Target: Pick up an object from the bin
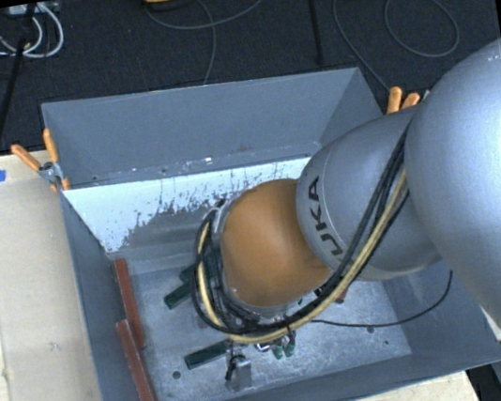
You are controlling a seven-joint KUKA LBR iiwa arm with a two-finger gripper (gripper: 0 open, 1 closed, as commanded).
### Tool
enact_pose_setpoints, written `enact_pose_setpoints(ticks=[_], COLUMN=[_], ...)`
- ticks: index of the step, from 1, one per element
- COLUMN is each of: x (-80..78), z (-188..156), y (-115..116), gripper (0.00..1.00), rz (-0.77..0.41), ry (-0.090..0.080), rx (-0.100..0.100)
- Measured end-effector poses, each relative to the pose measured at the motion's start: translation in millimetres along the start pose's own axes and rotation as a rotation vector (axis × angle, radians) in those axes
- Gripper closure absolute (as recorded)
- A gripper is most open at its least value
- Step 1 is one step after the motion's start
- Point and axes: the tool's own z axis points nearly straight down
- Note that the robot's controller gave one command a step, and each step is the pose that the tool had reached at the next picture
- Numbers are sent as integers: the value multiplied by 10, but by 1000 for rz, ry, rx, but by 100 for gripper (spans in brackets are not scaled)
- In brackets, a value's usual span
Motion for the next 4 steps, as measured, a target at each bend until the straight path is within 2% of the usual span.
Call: enact_pose_setpoints(ticks=[1,2,3,4], x=[-1,27,29,25], z=[-53,331,338,331], y=[50,24,22,23], gripper=[0,0,0,100], rz=[128,63,66,67], ry=[2,7,4,3], rx=[0,1,0,0])
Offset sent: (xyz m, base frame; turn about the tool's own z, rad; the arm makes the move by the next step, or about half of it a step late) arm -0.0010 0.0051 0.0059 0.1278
